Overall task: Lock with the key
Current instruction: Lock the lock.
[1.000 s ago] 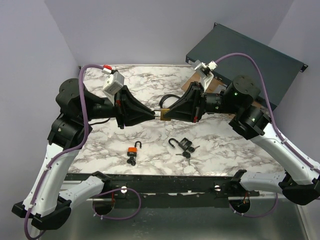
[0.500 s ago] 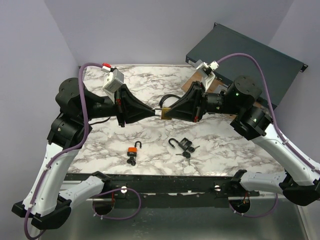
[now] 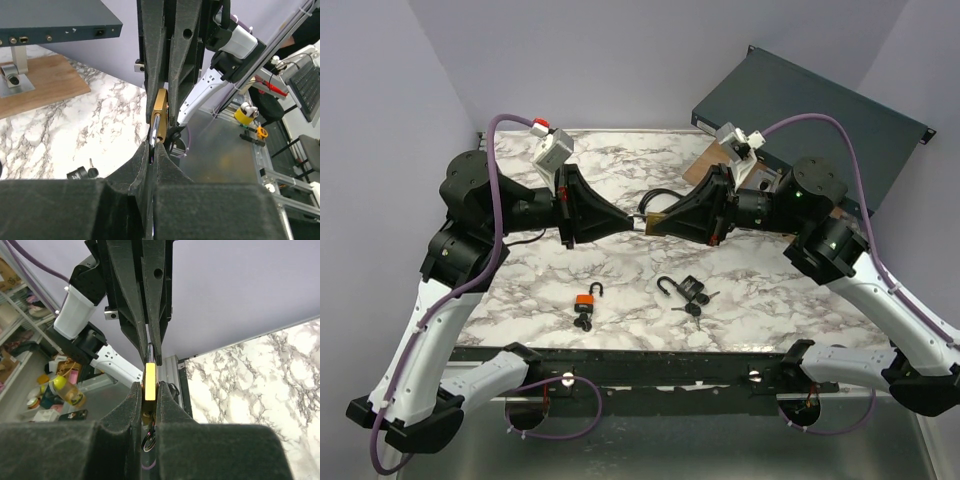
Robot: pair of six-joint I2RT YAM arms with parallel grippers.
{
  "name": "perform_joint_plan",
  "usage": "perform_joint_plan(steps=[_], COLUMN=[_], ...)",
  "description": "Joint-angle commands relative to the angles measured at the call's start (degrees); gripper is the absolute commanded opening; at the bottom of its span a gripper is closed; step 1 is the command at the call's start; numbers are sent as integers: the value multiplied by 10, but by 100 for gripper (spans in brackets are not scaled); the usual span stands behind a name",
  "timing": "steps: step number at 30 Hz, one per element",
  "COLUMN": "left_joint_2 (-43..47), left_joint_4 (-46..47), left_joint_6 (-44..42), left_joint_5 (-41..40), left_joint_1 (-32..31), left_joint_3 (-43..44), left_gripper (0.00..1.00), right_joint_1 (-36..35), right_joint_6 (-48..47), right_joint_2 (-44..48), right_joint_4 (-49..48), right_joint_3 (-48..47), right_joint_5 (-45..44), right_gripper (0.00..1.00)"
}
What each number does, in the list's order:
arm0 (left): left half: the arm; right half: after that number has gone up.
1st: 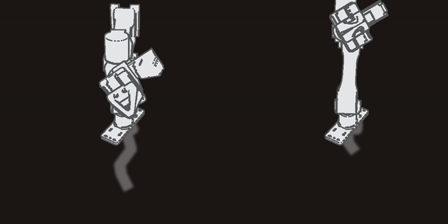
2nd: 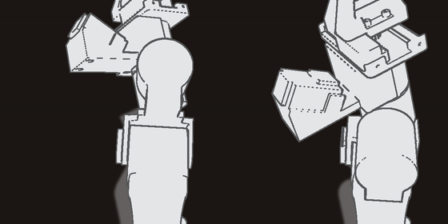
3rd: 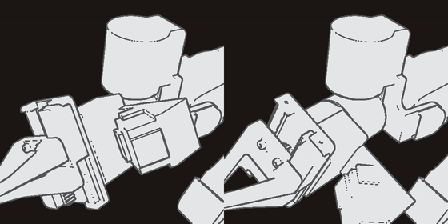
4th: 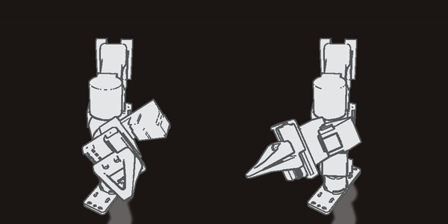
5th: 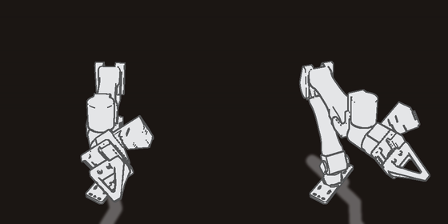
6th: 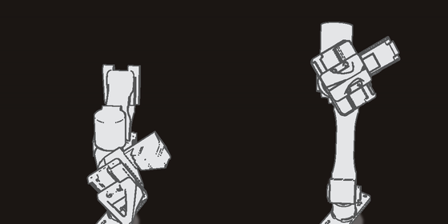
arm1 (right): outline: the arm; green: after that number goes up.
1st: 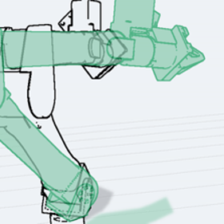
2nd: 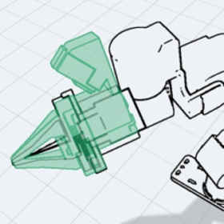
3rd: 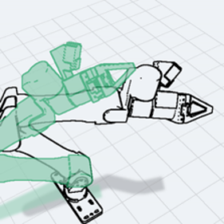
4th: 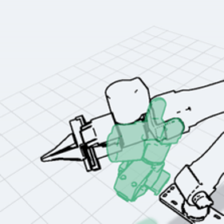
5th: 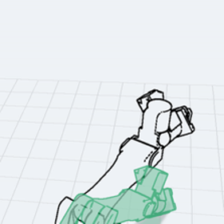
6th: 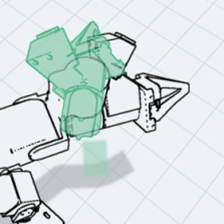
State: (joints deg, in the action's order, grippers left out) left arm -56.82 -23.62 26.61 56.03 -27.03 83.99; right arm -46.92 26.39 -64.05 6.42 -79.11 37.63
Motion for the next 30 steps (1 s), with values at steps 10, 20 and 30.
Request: perform_joint_plan(steps=[10, 20, 30], left_joint_2=[-3, -16, -22], left_joint_4=[15, 18, -58], left_joint_6=[45, 38, -12], left_joint_5=[-72, -114, -295], left_joint_1=[-22, -57, -104], left_joint_3=[-5, -2, 23], left_gripper=[0, 0, 0], right_joint_1=[-7, -15, -37], right_joint_6=[-21, 2, -13], right_joint_2=[-12, -24, -45], right_joint_4=[-46, -59, -25], right_joint_3=[6, 2, -26], right_joint_5=[3, -4, -89], right_gripper=[1, 1, 1])
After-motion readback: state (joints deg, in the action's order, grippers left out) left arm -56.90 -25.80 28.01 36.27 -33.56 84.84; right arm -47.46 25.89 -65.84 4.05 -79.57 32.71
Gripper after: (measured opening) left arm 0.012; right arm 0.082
